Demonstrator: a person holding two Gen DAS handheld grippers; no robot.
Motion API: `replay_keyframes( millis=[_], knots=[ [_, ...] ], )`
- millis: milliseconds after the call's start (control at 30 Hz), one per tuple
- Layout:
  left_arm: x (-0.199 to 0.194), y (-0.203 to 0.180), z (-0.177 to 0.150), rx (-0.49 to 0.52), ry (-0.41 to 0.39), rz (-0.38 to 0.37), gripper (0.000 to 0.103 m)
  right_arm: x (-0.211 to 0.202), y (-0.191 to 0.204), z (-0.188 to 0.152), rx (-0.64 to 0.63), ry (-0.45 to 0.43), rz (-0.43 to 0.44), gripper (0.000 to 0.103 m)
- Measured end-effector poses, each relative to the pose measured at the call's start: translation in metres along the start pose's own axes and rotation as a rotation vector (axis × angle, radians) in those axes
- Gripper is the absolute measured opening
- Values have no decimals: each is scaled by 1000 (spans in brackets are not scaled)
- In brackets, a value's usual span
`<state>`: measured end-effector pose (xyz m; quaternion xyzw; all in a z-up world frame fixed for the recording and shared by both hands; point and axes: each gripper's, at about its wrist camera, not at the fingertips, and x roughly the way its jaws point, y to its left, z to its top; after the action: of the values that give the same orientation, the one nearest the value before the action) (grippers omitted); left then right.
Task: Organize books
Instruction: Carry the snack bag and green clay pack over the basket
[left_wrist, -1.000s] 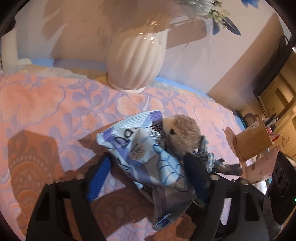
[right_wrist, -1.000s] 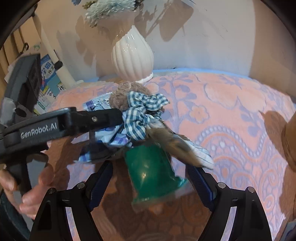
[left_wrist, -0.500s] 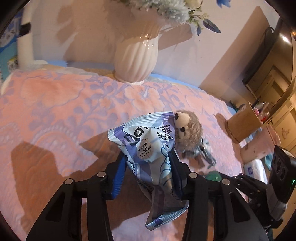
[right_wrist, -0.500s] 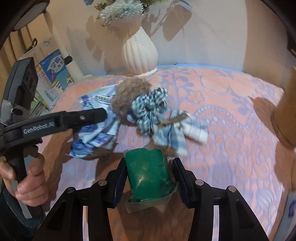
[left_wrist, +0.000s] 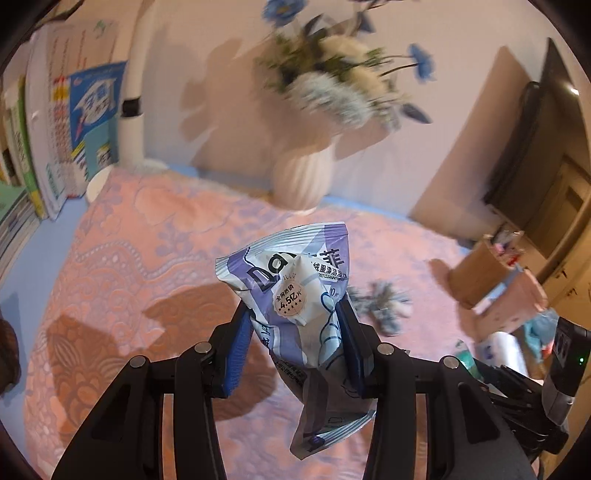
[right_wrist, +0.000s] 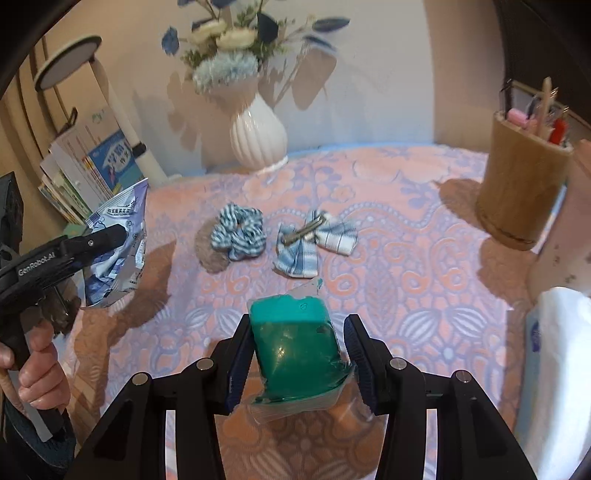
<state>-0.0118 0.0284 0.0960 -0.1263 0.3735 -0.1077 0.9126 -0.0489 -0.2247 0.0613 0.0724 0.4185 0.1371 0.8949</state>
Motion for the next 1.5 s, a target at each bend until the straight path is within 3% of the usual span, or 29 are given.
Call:
replay_keyframes(
  millis=[233, 467, 900, 1033, 1167, 1500],
  knots=[
    [4, -82, 6, 84, 13, -188, 42, -57, -18, 2, 26, -127, -65, 48],
    [20, -185, 8, 205, 34, -341, 42, -115, -72, 2, 116, -228, -164, 48],
    [49, -380, -13, 408, 75, -547, 42, -212, -243, -16, 447, -380, -374, 48],
    [69, -435, -31, 443, 122, -570, 42, -227, -294, -21, 538, -409, -401, 48],
    [86, -477, -54, 508, 85, -476, 42, -234, -324, -20, 573, -429, -437, 48],
    [144, -519, -73, 488, 152, -447, 42, -223, -392, -8, 613, -409, -481, 49]
  ],
)
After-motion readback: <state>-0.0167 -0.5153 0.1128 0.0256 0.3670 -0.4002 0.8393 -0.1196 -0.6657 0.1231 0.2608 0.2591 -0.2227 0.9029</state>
